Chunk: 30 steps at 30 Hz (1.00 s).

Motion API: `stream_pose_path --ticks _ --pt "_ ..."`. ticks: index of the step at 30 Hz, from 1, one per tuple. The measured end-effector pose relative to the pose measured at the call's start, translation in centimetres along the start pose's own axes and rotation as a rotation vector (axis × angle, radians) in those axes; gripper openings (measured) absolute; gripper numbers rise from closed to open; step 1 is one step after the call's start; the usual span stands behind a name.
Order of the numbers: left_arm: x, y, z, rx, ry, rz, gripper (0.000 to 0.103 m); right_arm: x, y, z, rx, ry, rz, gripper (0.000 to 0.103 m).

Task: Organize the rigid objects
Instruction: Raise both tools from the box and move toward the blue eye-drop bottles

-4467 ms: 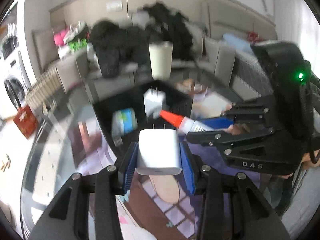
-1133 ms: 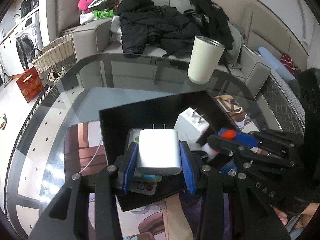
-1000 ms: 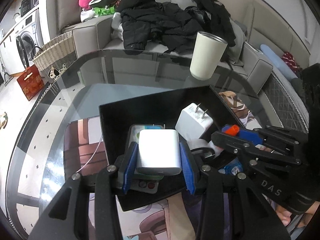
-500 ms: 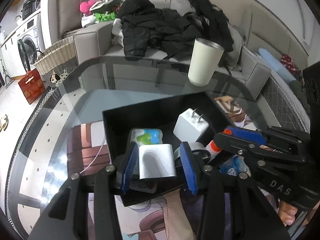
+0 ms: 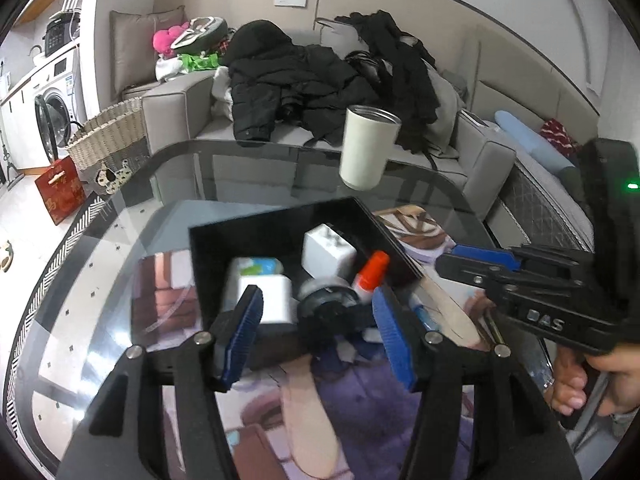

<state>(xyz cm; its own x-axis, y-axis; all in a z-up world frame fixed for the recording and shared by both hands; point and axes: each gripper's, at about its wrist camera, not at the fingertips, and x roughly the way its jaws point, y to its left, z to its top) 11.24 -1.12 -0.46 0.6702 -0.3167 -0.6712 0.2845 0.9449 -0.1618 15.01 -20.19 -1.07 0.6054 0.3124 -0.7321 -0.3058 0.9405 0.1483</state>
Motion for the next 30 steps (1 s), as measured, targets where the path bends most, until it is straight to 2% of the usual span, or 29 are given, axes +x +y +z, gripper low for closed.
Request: stream_pose_path --ticks 4,9,12,15,23,30 --pt "0.6 -1.7 -1.1 0.023 0.057 -0.028 0.057 0.6 -1.9 -1.7 0.032 0.057 0.0 0.027" --pt "2.4 -3.6 -2.6 0.066 0.121 -0.022 0.057 2.8 -3.2 -3.5 0.034 0.126 -0.021 0.027" --pt "3.7 -3.7 -3.4 0.057 0.171 -0.023 0.057 4.5 -3.9 -4.3 0.056 0.169 -0.022 0.027" --pt "4.6 -3.4 -3.9 0.05 0.207 -0.018 0.057 5.3 -4.0 -4.4 0.049 0.174 -0.029 0.027" --pt "4.8 -3.0 -4.6 0.061 0.231 -0.003 0.057 7.0 -3.0 -4.8 0.032 0.206 -0.009 0.029" --pt "5.0 -2.1 -5.3 0.048 0.267 -0.009 0.057 6.2 0.5 -6.9 -0.036 0.227 0.006 0.029"
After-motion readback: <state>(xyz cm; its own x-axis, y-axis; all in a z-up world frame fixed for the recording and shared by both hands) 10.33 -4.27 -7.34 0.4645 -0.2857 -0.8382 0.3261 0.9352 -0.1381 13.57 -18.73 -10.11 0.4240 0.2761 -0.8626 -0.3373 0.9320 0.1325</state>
